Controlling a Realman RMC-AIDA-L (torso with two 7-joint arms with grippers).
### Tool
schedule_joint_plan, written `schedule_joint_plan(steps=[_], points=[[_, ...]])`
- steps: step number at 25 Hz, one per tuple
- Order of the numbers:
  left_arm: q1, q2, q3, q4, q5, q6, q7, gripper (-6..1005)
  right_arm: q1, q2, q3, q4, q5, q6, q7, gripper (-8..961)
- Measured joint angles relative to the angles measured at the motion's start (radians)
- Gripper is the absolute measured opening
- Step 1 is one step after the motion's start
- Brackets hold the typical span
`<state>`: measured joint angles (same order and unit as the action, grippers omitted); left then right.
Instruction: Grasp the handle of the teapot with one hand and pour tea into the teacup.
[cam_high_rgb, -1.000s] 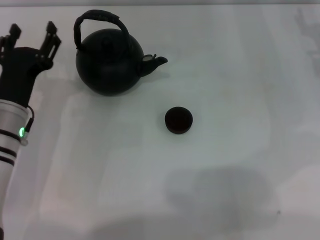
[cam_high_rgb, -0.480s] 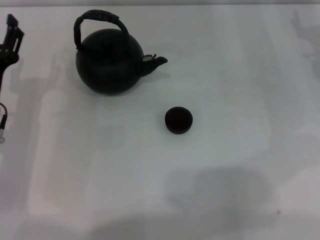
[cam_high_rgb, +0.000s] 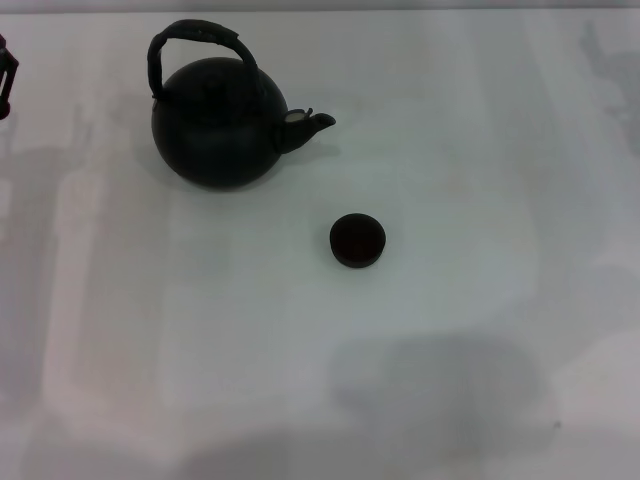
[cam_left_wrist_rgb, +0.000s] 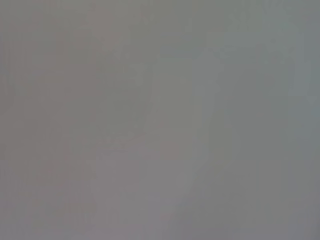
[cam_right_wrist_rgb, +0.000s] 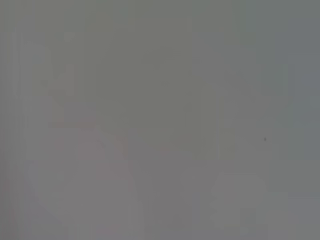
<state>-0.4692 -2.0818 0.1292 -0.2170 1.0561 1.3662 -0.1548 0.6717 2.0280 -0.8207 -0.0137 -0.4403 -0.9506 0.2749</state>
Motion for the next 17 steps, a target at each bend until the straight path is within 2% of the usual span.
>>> schedule_joint_plan(steps=[2,8,17], points=[[-0.016,0.0,-0.028,0.006,0.0,-0.051,0.0,835,0.003,0.0,0.0,-0.008,0.0,0.017,0.0,845],[-0.045,0.0,-0.039,0.037,0.0,-0.122,0.0,834,0.008,0.0,0.0,-0.012,0.001,0.035,-0.001,845],[-0.07,0.0,-0.035,0.067,0.009,-0.157,-0.007,835,0.019,-0.001,0.006,-0.014,0.008,0.048,-0.006,845]])
